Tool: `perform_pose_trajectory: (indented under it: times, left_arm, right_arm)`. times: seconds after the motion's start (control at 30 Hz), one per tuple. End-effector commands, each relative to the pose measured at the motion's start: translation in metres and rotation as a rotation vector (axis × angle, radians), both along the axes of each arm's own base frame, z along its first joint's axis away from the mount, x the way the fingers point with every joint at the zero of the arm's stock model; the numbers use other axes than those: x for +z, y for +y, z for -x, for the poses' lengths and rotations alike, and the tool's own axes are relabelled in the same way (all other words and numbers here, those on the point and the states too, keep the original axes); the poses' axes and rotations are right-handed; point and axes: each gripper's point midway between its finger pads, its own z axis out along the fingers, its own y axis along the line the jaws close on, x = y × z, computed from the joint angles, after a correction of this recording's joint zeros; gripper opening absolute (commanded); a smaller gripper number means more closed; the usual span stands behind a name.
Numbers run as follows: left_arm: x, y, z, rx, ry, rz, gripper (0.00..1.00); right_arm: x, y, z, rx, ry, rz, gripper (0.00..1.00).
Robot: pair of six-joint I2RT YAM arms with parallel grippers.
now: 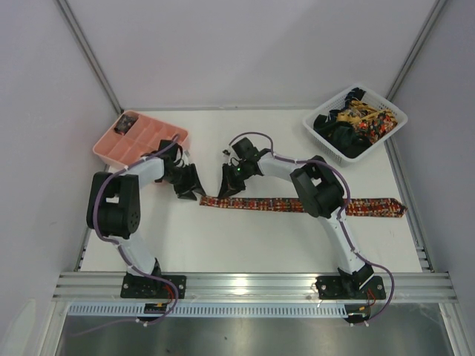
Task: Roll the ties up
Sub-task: Roll the tie
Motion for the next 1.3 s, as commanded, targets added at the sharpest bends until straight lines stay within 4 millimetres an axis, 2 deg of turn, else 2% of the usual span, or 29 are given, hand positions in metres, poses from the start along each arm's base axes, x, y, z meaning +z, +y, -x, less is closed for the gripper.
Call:
perform_pose_trajectory:
  times: [0.0,0.07,0.1,0.17,0.2,0.27,0.3,0.33,0.37,0.4,0.53,0.63,0.67,0.87,0.9,0.97,1.0,1.1,1.17,1.27]
  left_arm:
    - [0.032,0.016,-0.015,0.041,-0.115,-0.093,0.47]
    - [0.045,0.017,-0.002,0.061,-0.112,-0.097,0.42]
    - [0.049,0.014,0.003,0.072,-0.108,-0.093,0.35]
    - [0.052,0.006,0.018,0.059,-0.096,-0.08,0.32]
    - [0.057,-0.007,0.027,0.028,-0.102,-0.065,0.29]
    - [0.055,-0.025,0.038,-0.001,-0.086,-0.045,0.26]
    - [0.053,-0.042,0.044,-0.046,-0.085,-0.029,0.24]
    - [0.048,-0.049,0.049,-0.054,-0.068,-0.029,0.22]
    - [0.046,-0.057,0.051,-0.053,-0.054,-0.024,0.21]
    - [0.043,-0.072,0.055,-0.083,-0.056,-0.014,0.2]
    - [0.031,-0.102,0.056,-0.115,-0.005,-0.033,0.19]
    - [0.022,-0.111,0.054,-0.12,-0.004,-0.099,0.2]
    - [0.011,-0.107,0.052,-0.098,0.01,-0.147,0.21]
    - [-0.015,-0.108,0.046,-0.063,0.04,-0.2,0.23]
    - [-0.016,-0.108,0.044,-0.06,0.042,-0.204,0.24]
    - [-0.016,-0.111,0.038,-0.054,0.034,-0.204,0.23]
    - [-0.018,-0.112,0.037,-0.052,0.039,-0.204,0.24]
    - [-0.013,-0.118,0.027,-0.05,0.023,-0.197,0.24]
    - [-0.01,-0.118,0.026,-0.057,0.02,-0.198,0.24]
    - [-0.001,-0.118,0.032,-0.061,0.018,-0.181,0.23]
  right_arm:
    - [0.035,-0.006,-0.025,-0.031,-0.111,0.011,0.07]
    - [0.04,-0.01,-0.033,-0.052,-0.109,0.031,0.07]
    - [0.045,-0.012,-0.043,-0.073,-0.129,0.039,0.08]
    - [0.038,-0.019,-0.05,-0.093,-0.122,0.071,0.08]
    - [0.037,-0.023,-0.058,-0.109,-0.133,0.084,0.08]
    - [0.028,-0.029,-0.06,-0.114,-0.121,0.115,0.09]
    - [0.023,-0.032,-0.062,-0.12,-0.122,0.14,0.09]
    - [0.024,-0.034,-0.067,-0.125,-0.133,0.151,0.09]
    - [0.013,-0.041,-0.062,-0.114,-0.104,0.196,0.09]
    - [0.01,-0.045,-0.064,-0.123,-0.108,0.224,0.08]
    - [0.004,-0.058,-0.059,-0.118,-0.122,0.283,0.08]
    - [0.002,-0.065,-0.053,-0.11,-0.127,0.317,0.08]
    - [-0.002,-0.068,-0.047,-0.102,-0.119,0.33,0.08]
    - [-0.01,-0.072,-0.023,-0.056,-0.129,0.38,0.08]
    - [-0.018,-0.075,-0.011,-0.037,-0.115,0.402,0.08]
    - [-0.015,-0.075,-0.001,-0.023,-0.119,0.405,0.08]
    - [-0.021,-0.076,0.012,-0.003,-0.102,0.415,0.08]
    - [-0.013,-0.073,0.025,0.006,-0.097,0.396,0.08]
    - [-0.01,-0.072,0.023,0.003,-0.111,0.39,0.08]
    - [-0.002,-0.075,-0.003,-0.036,-0.143,0.383,0.08]
